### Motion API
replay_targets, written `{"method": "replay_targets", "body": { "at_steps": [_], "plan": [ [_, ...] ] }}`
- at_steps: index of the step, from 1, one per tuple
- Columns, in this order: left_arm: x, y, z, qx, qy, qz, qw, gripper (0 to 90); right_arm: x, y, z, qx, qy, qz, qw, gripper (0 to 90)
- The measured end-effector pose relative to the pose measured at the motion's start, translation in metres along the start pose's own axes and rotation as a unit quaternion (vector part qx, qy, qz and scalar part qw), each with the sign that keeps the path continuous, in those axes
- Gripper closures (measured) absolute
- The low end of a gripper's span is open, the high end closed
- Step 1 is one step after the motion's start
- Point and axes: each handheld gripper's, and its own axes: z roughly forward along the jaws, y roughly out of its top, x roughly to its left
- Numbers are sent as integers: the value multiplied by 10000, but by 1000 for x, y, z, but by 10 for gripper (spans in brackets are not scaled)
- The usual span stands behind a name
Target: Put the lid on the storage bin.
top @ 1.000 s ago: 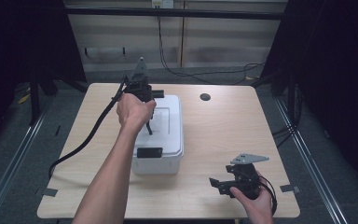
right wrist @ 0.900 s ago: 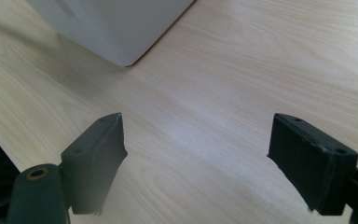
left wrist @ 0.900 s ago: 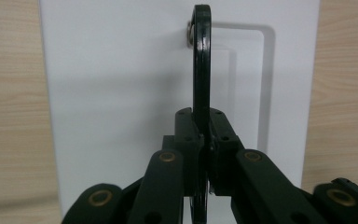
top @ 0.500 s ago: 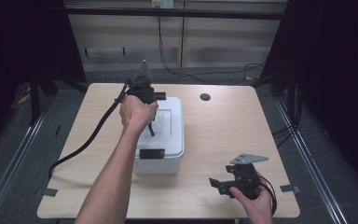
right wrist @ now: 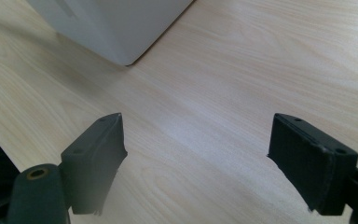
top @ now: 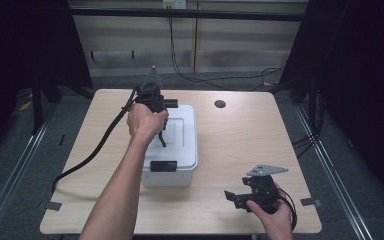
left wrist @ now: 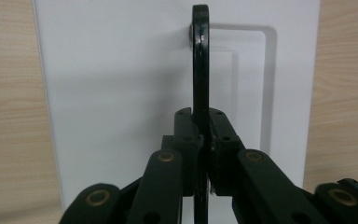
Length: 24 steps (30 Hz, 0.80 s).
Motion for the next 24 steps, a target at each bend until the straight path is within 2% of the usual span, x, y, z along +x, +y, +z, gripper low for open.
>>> {"method": "replay_targets", "body": {
  "at_steps": [2, 7, 9, 12, 14, 17, 19, 23, 24],
  "plan": [
    [2, 1, 0, 29, -93, 101, 9999, 831, 0, 0, 0, 4, 3, -15, 10000, 177],
    [6, 4, -2, -49, -126, 247, 9996, 796, 0, 0, 0, 9, 2, 9, 10000, 177],
    [6, 4, -3, -3, -121, 356, 9993, 749, 0, 0, 0, 12, 5, 9, 10000, 177],
    [6, 5, -5, 33, -142, 652, 9978, 672, 0, 0, 0, 21, 2, 18, 10000, 177],
    [8, 5, -5, -28, -52, 646, 9979, 644, 0, 0, 1, 11, 8, 3, 10000, 176],
    [11, 7, -7, 18, -11, 897, 9960, 563, 0, 0, 1, 11, 10, 2, 10000, 177],
    [12, 7, -8, 28, -8, 995, 9950, 500, 0, 0, 1, 13, 9, 13, 10000, 177],
    [15, 8, -12, 8, -181, 1203, 9926, 388, 0, 0, 1, 14, 4, 22, 10000, 177],
    [15, 7, -12, -31, -227, 1295, 9913, 368, 0, 0, 1, 13, 5, 19, 10000, 176]
  ]
}}
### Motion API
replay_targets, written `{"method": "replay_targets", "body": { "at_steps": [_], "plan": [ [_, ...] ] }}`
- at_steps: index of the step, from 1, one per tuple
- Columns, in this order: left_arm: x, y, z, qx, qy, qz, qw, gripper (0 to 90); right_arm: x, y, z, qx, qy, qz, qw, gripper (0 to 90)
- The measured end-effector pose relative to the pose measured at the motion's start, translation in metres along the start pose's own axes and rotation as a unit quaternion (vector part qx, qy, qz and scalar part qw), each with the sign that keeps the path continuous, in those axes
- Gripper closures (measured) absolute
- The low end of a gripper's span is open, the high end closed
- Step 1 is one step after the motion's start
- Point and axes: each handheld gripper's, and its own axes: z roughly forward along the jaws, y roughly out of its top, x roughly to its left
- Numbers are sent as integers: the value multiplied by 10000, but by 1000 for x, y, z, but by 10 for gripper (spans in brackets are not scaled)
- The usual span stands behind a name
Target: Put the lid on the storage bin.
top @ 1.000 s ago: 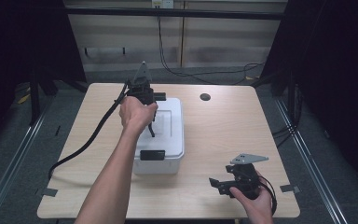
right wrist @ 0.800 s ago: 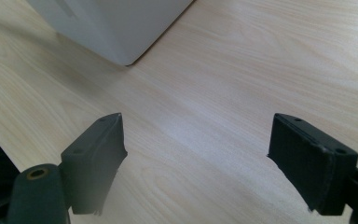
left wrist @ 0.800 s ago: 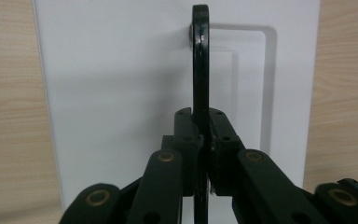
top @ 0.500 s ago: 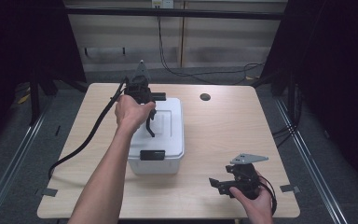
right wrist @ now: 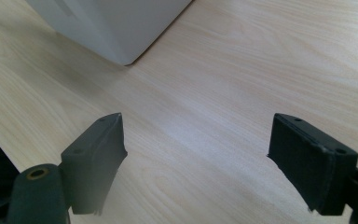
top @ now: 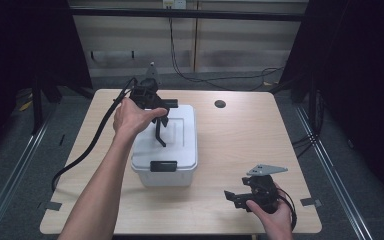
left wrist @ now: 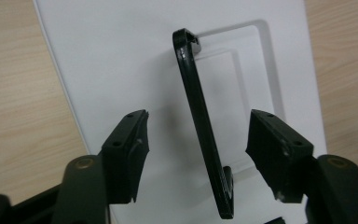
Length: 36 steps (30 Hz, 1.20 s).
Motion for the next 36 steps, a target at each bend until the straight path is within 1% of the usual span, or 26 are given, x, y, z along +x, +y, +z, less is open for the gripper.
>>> {"method": "replay_targets", "body": {
  "at_steps": [1, 2, 3, 4, 5, 6, 7, 8, 9, 10, 12, 15, 16, 17, 18, 19, 20, 22, 24, 25, 26, 28, 30, 33, 34, 36],
  "plan": [
    [0, 0, -1, 18, -22, 106, 9999, 351, 0, 0, 0, -5, 1, 3, 10000, 176],
    [1, 0, -2, 13, -41, 158, 9999, 340, 0, 0, 0, -7, 1, 9, 10000, 176],
    [2, 0, -3, -13, -67, 232, 9997, 308, 0, 0, 0, -5, -1, 8, 10000, 176],
    [3, 0, -4, 6, -20, 295, 9996, 293, -1, 0, 0, -9, -4, 16, 10000, 176],
    [4, 0, -5, -53, -44, 320, 9995, 275, -1, 0, 0, -12, -6, 13, 10000, 176],
    [5, -1, -7, -103, -87, 387, 9992, 246, -1, 0, 0, -13, -4, 17, 10000, 176],
    [6, -2, -8, -116, -172, 460, 9987, 245, -1, 0, 0, -9, -5, 14, 10000, 176],
    [6, -3, -10, -178, -249, 606, 9977, 236, -1, 0, 0, -4, -8, 16, 10000, 176],
    [6, -4, -11, -163, -213, 825, 9962, 221, -1, 0, 0, -2, -6, 15, 10000, 176],
    [6, -6, -12, -174, -176, 894, 9957, 209, -1, 0, 0, -1, -7, 7, 10000, 176],
    [7, -9, -15, -297, -163, 1013, 9943, 217, -1, 0, 0, -2, -5, 10, 10000, 176],
    [18, -14, -18, -511, -604, 1021, 9916, 190, -1, 0, 0, -4, -11, 33, 10000, 176],
    [23, -17, -18, -644, -683, 1020, 9904, 184, -1, 0, 0, -4, -12, 34, 10000, 177],
    [27, -19, -19, -785, -646, 1032, 9894, 176, -1, 0, 0, -4, -11, 34, 10000, 176],
    [31, -23, -19, -911, -552, 978, 9895, 168, -1, 0, 0, 6, -10, 58, 10000, 176],
    [36, -25, -19, -969, -564, 949, 9892, 167, -1, 0, 0, -14, -10, 44, 10000, 176],
    [42, -27, -20, -971, -669, 954, 9884, 168, -2, 0, 0, -14, -18, 42, 10000, 176],
    [51, -33, -21, -1121, -762, 972, 9860, 170, -2, 0, 1, -13, -13, 55, 10000, 176],
    [57, -38, -23, -1252, -728, 907, 9853, 168, -2, 0, 1, -10, -17, 58, 10000, 176],
    [60, -40, -24, -1270, -687, 948, 9850, 169, -2, 0, 1, -11, -21, 58, 10000, 176],
    [62, -42, -25, -1314, -566, 1008, 9846, 171, -2, 0, 1, -10, -23, 60, 10000, 177],
    [63, -48, -30, -1551, -390, 1107, 9809, 178, -2, 0, 1, -11, -29, 64, 10000, 176],
    [64, -54, -35, -1760, -486, 1180, 9761, 170, -3, 0, 1, -9, -38, 82, 10000, 176],
    [65, -60, -39, -1917, -373, 1292, 9722, 166, -3, 0, 0, -10, -47, 93, 9999, 176],
    [66, -62, -39, -1966, -373, 1327, 9707, 166, -3, 0, 0, -11, -48, 89, 9999, 176],
    [70, -66, -37, -2025, -432, 1359, 9688, 167, -3, 0, 0, -16, -51, 88, 9999, 176]
  ]
}}
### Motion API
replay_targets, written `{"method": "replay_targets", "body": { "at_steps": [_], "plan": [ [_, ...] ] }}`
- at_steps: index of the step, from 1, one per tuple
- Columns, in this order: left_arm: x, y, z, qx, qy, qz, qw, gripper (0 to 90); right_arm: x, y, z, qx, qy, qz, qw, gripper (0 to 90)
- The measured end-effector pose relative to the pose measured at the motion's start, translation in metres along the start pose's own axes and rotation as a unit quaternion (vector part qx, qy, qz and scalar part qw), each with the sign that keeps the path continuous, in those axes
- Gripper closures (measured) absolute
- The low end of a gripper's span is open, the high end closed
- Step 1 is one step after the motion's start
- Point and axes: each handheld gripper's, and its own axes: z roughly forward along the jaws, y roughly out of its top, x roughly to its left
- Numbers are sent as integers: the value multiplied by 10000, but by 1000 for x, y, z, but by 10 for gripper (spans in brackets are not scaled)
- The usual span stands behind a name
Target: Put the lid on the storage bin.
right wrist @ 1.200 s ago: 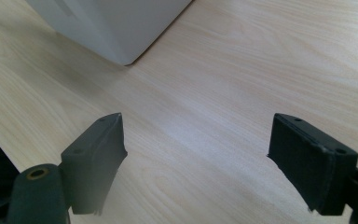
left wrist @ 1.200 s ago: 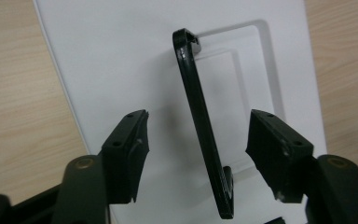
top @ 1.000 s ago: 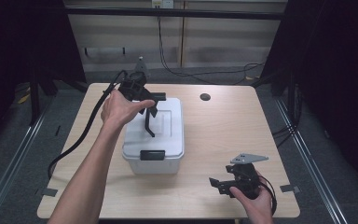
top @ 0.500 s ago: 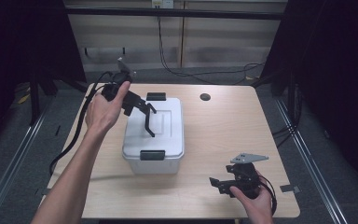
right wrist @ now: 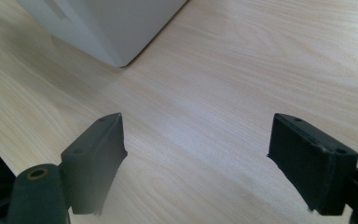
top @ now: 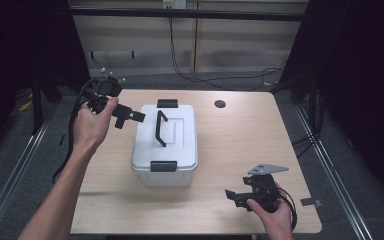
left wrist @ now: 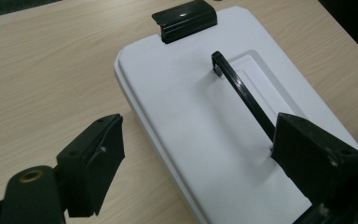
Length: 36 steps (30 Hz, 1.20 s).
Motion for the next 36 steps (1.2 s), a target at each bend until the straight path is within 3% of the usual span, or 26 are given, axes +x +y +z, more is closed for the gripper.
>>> {"method": "replay_targets", "body": {
  "at_steps": [8, 16, 24, 26, 29, 33, 36],
  "plan": [
    [14, -25, -3, -210, -23, 101, 9997, 167, 0, 0, 0, 3, -1, 9, 10000, 176],
    [25, -47, -10, -431, -112, -32, 9990, 171, 0, 0, 0, -13, -18, 23, 10000, 176],
    [35, -73, -16, -634, -257, -13, 9977, 166, -1, 0, 0, 0, -28, 50, 10000, 177],
    [36, -80, -19, -828, -173, -138, 9963, 173, -1, 0, 0, 5, -29, 33, 10000, 176],
    [36, -90, -19, -831, -165, -16, 9964, 173, 0, 0, 1, 7, -36, 26, 10000, 176],
    [37, -107, -16, -845, 61, 107, 9963, 172, 0, 0, 1, 17, -22, 40, 10000, 176],
    [42, -122, -11, -833, 15, 123, 9964, 172, -1, 0, 1, -2, -23, 46, 10000, 176]
  ]
}}
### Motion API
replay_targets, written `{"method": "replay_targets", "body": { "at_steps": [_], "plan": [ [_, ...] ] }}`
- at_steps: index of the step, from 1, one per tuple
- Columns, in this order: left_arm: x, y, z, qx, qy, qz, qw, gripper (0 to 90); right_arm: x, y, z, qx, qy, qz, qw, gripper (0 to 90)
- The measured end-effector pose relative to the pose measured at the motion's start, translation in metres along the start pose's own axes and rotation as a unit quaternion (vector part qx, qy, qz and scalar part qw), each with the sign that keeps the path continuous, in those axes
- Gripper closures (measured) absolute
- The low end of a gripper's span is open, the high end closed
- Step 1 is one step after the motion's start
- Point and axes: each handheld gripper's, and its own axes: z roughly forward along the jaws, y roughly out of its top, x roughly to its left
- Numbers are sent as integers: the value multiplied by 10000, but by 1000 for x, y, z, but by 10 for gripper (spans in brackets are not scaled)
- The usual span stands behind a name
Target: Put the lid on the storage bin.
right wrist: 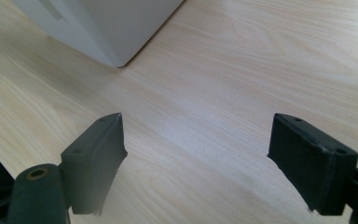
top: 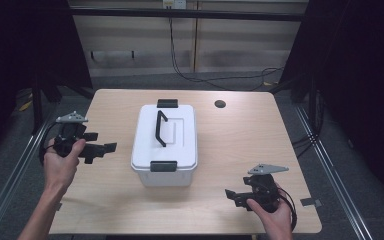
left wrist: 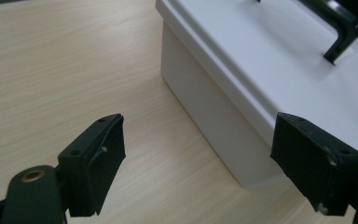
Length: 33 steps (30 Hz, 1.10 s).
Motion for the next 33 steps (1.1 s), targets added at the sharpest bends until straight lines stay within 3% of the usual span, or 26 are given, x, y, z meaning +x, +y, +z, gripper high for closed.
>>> {"method": "replay_targets", "body": {
  "at_steps": [3, 14, 18, 21, 23, 25, 30, 33],
  "plan": [
    [1, -15, 0, -14, 102, 5, 9999, 172, 0, 0, 0, -2, -1, 2, 10000, 176],
    [7, -58, -12, -92, 134, -103, 9998, 169, 0, 0, 0, 19, -25, 42, 10000, 171],
    [10, -74, -13, -235, 72, -290, 9993, 166, 0, 0, 0, 27, -28, 35, 10000, 171],
    [11, -86, -12, -190, 123, -334, 9992, 166, 0, 0, 0, -1, -27, 11, 10000, 171],
    [11, -93, -11, -121, 5, -487, 9987, 166, 0, -1, 0, -4, -30, 1, 10000, 171],
    [11, -98, -12, 5, -428, -599, 9973, 166, 0, -1, 1, -26, -41, 3, 10000, 170],
    [6, -104, -6, 241, -3, -273, 9993, 166, 0, -1, 6, 124, -16, 64, 9999, 162],
    [2, -104, -1, 361, -37, -176, 9992, 167, -1, -2, 9, 220, -67, 41, 9997, 156]
  ]
}}
